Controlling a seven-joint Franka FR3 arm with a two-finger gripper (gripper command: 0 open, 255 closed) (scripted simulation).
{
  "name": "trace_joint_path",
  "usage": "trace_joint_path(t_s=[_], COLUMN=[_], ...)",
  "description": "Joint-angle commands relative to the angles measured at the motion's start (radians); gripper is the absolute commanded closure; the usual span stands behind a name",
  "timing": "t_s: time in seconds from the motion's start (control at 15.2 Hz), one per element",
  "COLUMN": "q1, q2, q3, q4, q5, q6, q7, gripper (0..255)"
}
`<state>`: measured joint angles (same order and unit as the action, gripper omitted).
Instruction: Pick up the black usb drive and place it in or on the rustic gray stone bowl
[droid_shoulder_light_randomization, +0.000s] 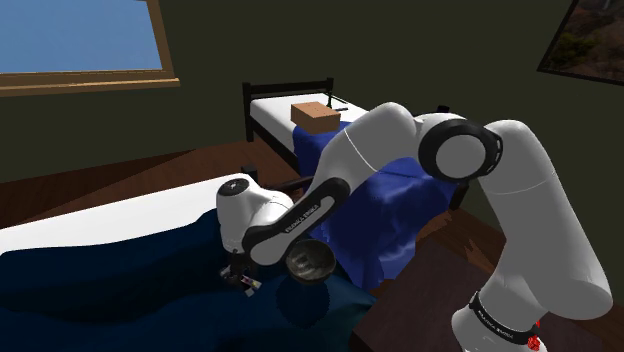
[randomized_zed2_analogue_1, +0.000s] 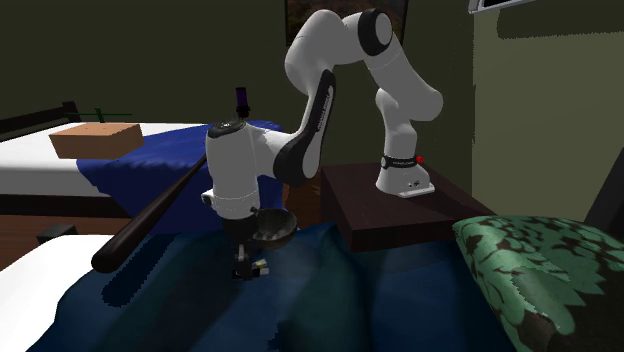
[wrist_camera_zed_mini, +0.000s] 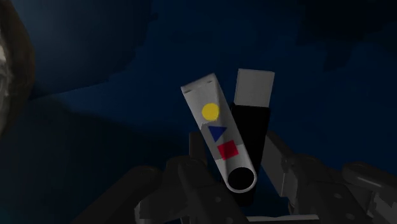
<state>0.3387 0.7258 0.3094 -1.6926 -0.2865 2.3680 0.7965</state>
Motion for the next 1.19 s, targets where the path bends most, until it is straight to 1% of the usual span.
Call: trace_joint_path(t_s=[0.0, 0.53, 0.79, 1.12], q1=[-0.003, -0.017, -0.098, -0.197], q2=[-0.018, -0.085, -0.192, -0.312], q3=[0.006, 0.025, 0.032, 0.036], q4=[-0.001, -0.004, -0.182, -0.37], q5=[0.006, 0.03, 0.049, 0.081], q6=[-0.017, -0.08, -0.006, 0.071], q7=[-0.003, -0.017, -0.073, -0.164], gripper=[255, 255, 255, 255])
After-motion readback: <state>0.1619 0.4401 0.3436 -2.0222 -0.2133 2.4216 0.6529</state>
